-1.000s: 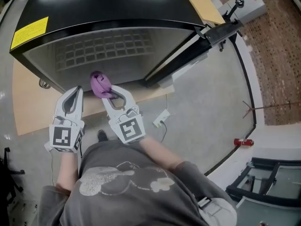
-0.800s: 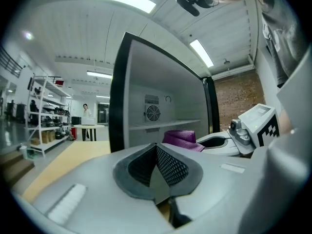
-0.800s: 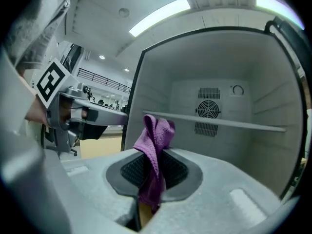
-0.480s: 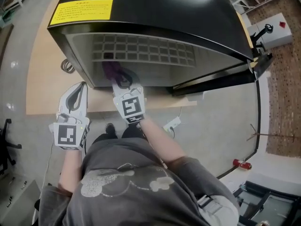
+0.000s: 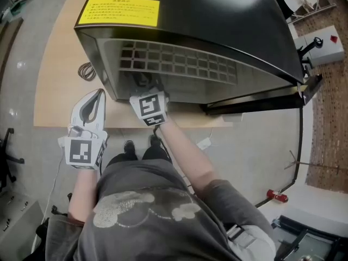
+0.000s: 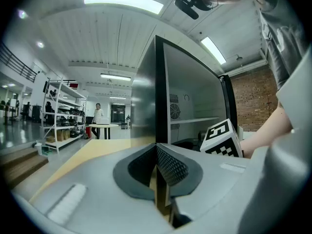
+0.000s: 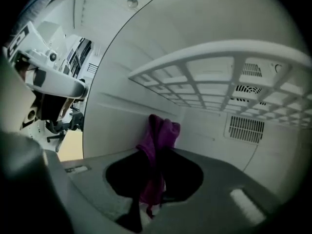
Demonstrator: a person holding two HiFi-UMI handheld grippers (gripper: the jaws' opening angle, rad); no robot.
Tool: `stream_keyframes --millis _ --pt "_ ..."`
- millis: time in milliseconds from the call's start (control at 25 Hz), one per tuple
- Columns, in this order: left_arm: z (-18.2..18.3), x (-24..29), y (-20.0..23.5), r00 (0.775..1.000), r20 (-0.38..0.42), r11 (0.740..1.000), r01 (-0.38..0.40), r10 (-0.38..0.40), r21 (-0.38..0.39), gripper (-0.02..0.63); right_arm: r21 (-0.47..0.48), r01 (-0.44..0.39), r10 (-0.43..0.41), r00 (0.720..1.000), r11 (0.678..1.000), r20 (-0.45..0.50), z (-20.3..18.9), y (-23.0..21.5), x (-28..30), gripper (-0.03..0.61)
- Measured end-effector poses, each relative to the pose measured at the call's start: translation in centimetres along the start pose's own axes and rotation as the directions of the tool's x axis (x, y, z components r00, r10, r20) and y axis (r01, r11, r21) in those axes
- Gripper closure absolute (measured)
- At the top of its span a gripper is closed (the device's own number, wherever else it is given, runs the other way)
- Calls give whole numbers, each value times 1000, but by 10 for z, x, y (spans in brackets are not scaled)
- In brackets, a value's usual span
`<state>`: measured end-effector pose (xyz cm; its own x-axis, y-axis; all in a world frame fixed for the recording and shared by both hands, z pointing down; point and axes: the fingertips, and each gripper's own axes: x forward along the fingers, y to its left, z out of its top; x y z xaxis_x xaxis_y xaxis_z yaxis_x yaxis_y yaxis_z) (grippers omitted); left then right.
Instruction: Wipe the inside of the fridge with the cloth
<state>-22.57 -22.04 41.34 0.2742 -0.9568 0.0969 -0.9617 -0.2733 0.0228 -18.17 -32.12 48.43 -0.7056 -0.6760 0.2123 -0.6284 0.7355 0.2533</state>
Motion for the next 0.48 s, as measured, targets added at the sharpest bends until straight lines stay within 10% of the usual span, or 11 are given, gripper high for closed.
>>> stream_keyframes --millis 480 --pt "-15 -3 -15 1000 -17 1000 15 -15 -6 596 28 -121 122 993 992 -8 -2 66 -65 535"
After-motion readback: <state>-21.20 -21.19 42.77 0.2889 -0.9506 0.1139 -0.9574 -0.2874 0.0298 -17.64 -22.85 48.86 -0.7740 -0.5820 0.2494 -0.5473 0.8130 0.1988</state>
